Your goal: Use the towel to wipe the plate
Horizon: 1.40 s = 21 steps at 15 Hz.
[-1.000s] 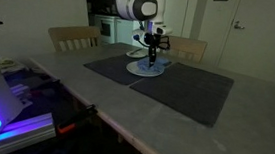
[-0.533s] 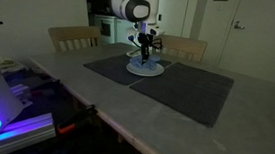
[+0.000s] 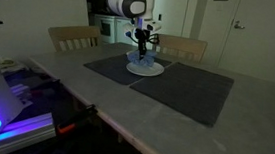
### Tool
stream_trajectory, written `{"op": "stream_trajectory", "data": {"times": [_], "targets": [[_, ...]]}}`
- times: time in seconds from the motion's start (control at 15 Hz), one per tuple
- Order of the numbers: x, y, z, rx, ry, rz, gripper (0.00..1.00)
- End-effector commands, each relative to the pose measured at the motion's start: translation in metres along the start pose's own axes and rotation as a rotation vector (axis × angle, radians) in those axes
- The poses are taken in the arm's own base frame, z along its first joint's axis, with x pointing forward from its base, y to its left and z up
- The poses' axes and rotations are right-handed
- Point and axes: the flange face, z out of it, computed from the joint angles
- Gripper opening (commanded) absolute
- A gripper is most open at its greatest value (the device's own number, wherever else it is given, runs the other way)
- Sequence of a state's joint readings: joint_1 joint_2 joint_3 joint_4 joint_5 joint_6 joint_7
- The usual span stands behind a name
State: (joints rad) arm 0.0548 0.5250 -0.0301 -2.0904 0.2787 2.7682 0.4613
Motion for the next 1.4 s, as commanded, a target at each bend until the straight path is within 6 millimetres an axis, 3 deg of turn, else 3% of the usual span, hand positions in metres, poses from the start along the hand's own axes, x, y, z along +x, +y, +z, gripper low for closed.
{"op": "stream_trajectory", "data": {"times": [0.0, 0.33, 0.67, 1.33], "targets": [[-0.032, -0.035, -0.024, 0.006, -0.040, -0.088, 0.03], [-0.080, -0.085, -0.028, -0.014, -0.098, -0.224, 0.03], [-0.117, -0.109, -0.002, -0.025, -0.168, -0.313, 0.03], [-0.124, -0.116, 0.036, -0.017, -0.174, -0.340, 0.03]]}}
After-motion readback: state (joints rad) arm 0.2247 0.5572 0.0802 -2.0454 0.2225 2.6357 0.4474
